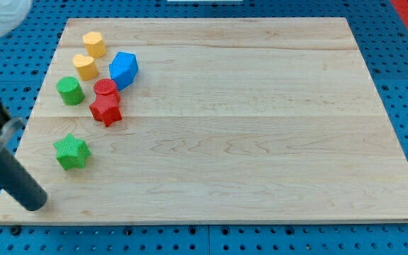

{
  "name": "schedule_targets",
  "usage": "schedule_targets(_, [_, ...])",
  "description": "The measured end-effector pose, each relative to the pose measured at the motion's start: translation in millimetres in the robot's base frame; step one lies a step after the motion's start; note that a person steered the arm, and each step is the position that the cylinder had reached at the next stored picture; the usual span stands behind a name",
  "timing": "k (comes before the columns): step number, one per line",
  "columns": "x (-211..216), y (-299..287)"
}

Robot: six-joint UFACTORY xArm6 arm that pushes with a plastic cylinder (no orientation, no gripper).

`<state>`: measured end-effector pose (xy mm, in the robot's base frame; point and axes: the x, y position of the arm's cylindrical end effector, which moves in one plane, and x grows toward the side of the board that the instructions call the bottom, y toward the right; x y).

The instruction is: Push the green star below the green circle

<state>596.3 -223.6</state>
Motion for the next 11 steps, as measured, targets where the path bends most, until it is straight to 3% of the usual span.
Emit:
schedule_targets(1, [-6.2,32.3])
schedule_targets(4, [-41.8,44.2])
schedule_targets(7, [-75.8,-26.0])
schedule_targets(9, [-49.5,-1.4])
schedule_targets(11, [-88.8,-4.9])
